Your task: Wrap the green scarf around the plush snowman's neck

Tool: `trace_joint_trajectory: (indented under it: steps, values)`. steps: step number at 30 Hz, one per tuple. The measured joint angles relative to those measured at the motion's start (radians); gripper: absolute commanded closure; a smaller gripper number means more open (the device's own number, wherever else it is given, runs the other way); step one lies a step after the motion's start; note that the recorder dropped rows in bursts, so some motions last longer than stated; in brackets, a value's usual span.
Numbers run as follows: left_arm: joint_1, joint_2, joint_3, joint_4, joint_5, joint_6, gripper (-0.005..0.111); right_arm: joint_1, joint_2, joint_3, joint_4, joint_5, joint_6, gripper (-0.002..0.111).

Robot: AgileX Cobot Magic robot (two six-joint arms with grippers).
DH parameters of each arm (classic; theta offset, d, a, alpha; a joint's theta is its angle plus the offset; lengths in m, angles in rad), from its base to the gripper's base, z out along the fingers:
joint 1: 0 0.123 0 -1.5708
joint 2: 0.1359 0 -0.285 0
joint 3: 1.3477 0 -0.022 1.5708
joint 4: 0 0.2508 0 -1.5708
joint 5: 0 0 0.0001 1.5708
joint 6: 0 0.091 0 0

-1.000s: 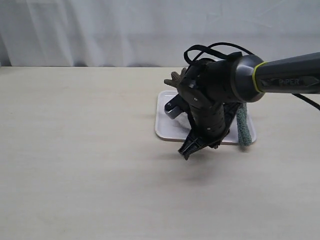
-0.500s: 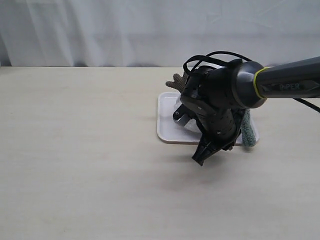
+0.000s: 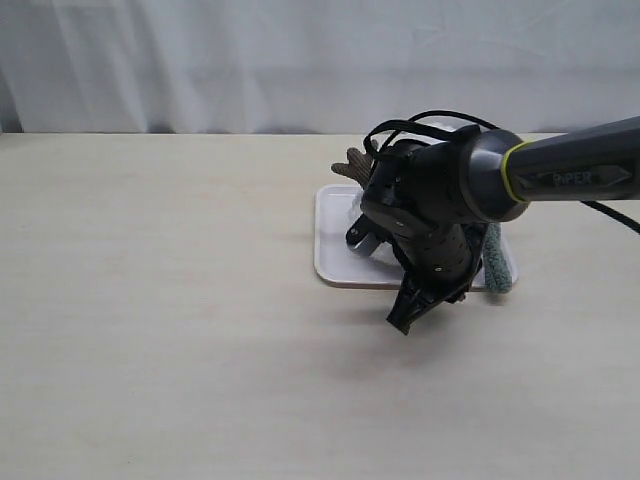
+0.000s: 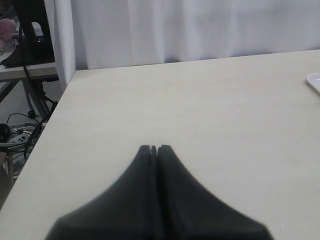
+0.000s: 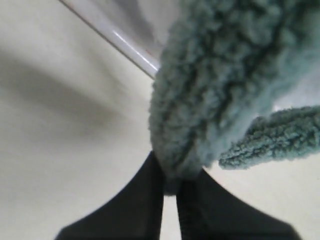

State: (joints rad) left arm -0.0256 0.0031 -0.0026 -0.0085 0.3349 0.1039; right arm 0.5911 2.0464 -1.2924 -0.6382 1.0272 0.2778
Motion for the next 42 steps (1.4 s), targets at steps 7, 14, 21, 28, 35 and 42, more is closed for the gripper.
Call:
trace_joint_trajectory:
  steps: [7,14,21,28,35,42]
  values:
    - [0.0,0.0,0.0,0.0,0.0,0.0,0.107,0.0,0.0,0.0,0.007,0.057,-0.005,0.058]
    - [0.0,0.0,0.0,0.0,0.0,0.0,0.107,-0.002,-0.065,0.0,0.196,0.089,-0.151,0.053]
    - [0.0,0.0,0.0,0.0,0.0,0.0,0.107,-0.002,-0.204,0.0,0.336,-0.011,-0.18,0.053]
    - [0.0,0.0,0.0,0.0,0.0,0.0,0.107,-0.002,-0.252,0.0,0.463,-0.234,-0.152,0.042]
    - [0.0,0.0,0.0,0.0,0.0,0.0,0.107,-0.002,-0.185,0.0,0.336,-0.262,0.063,0.042]
    - [0.0,0.0,0.0,0.0,0.0,0.0,0.107,-0.005,-0.121,0.0,0.265,-0.275,0.184,0.047]
